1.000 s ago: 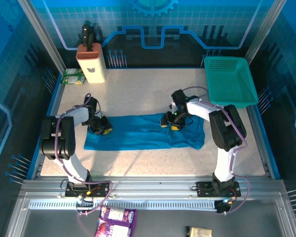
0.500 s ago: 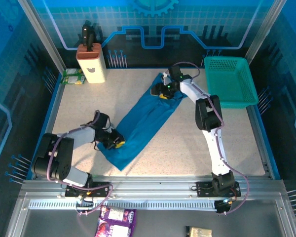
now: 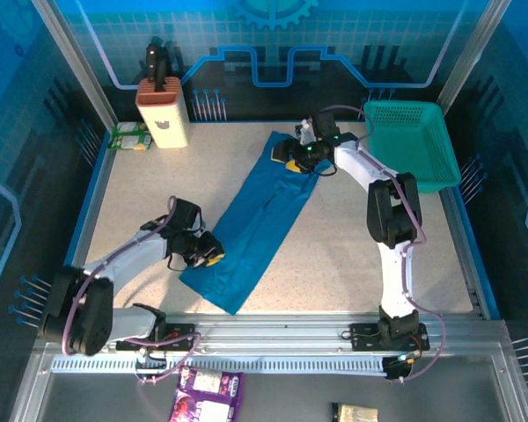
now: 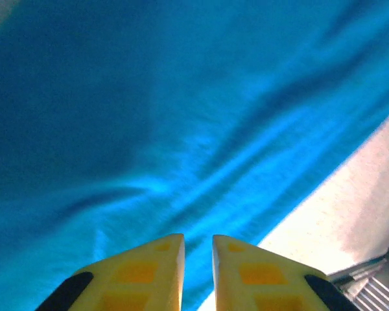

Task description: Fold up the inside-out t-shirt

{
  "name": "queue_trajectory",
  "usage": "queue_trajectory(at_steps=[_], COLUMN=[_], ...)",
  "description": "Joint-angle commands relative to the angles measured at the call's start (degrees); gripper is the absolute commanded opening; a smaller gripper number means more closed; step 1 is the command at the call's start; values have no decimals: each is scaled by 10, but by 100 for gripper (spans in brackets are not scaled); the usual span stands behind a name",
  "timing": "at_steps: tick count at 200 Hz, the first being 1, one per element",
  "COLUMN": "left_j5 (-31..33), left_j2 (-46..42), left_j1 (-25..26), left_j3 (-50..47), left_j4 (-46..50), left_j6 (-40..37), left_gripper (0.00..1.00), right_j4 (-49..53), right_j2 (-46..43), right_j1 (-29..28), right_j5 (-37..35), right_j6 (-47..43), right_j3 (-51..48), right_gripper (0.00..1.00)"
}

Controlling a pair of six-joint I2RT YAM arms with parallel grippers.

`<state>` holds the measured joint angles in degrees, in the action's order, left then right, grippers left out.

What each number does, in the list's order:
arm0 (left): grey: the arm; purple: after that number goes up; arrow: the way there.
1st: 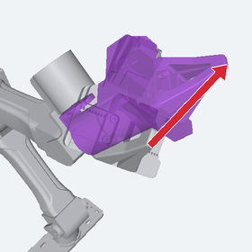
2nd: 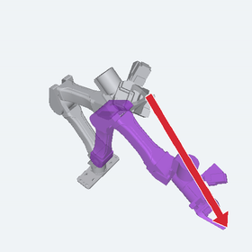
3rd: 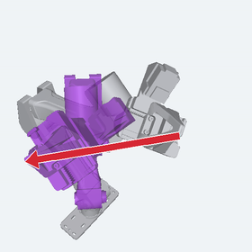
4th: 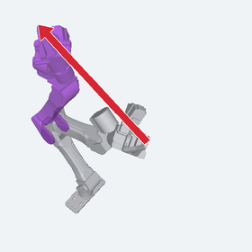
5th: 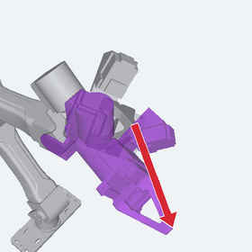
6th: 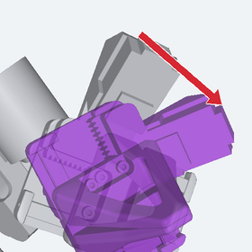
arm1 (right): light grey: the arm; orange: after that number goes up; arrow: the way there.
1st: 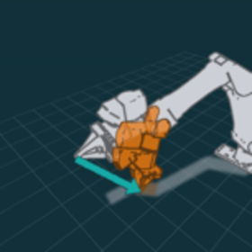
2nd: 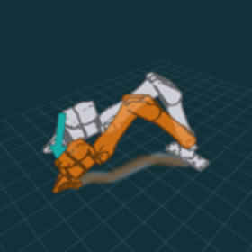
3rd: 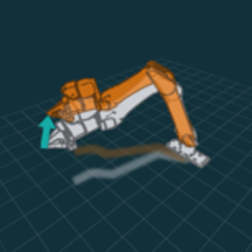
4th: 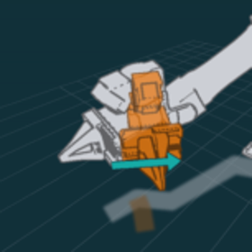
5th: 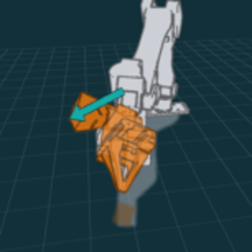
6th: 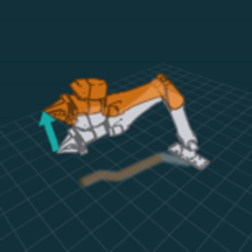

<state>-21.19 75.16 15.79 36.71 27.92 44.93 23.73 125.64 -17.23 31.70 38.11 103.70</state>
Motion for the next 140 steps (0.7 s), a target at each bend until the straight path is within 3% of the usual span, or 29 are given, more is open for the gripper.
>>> queue_trajectory(at_steps=[1, 39, 66, 140], left_j5=[-3, -33, -51, -37], left_j2=[51, 73, 91, 186], left_j1=[-6, 5, 38, 228], left_j3=[13, -9, -28, 18], left_j4=[53, 24, -9, -124], left_j6=[-60, -55, -19, 140], left_gripper=[15, 12, 12, 12], right_j4=[-81, -109, -110, -71], right_j2=[40, 119, 181, 329], right_j1=[1, 29, 48, 68], right_j5=[30, 21, 48, 96], right_j6=[60, 85, 77, 65], right_j3=[-30, -21, 44, 278], right_gripper=[72, 72, 71, 71])
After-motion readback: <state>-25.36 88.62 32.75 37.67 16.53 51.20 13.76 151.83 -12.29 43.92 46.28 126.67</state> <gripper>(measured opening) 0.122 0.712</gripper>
